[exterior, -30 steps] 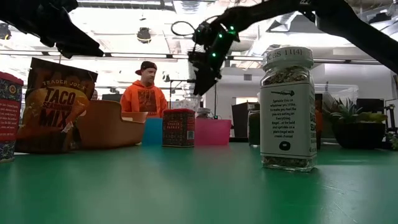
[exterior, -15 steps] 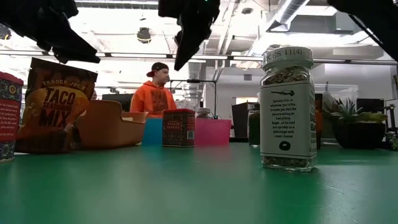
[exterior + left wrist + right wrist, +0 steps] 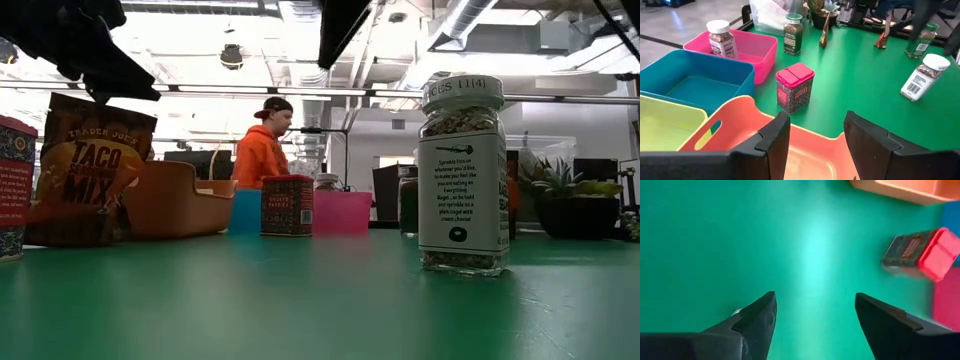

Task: Sort spices by type
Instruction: Put the white seasoning bottle into the red bin

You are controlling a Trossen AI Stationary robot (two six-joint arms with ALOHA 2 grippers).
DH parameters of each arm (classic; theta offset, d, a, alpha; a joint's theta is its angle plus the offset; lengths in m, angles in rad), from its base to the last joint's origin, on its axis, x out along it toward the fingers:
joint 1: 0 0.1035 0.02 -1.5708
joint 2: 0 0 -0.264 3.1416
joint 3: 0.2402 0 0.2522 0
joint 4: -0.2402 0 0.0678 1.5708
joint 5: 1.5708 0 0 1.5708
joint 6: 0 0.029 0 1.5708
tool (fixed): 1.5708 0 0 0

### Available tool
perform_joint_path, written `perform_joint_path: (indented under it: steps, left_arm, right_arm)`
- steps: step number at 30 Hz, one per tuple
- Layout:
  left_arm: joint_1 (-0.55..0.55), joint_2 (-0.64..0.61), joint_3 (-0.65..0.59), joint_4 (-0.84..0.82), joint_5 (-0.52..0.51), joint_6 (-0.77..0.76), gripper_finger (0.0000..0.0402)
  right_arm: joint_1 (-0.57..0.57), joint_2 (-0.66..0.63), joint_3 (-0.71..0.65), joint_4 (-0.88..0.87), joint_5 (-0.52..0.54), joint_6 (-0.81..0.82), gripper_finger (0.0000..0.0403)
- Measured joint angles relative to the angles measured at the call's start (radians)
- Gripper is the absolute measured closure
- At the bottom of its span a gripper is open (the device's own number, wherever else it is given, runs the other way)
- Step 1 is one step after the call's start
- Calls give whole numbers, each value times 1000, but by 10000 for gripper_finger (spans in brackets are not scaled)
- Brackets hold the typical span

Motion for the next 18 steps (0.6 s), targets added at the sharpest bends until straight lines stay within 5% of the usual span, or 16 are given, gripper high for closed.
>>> perform_joint_path:
  steps: [12, 18]
  left_arm:
    - [0, 0, 0, 91, -1, 59, 226]
    - [0, 0, 0, 106, -1, 53, 226]
  right_arm:
    - [99, -13, -106, -51, 84, 163, 107]
    - [115, -162, -307, 62, 151, 224, 107]
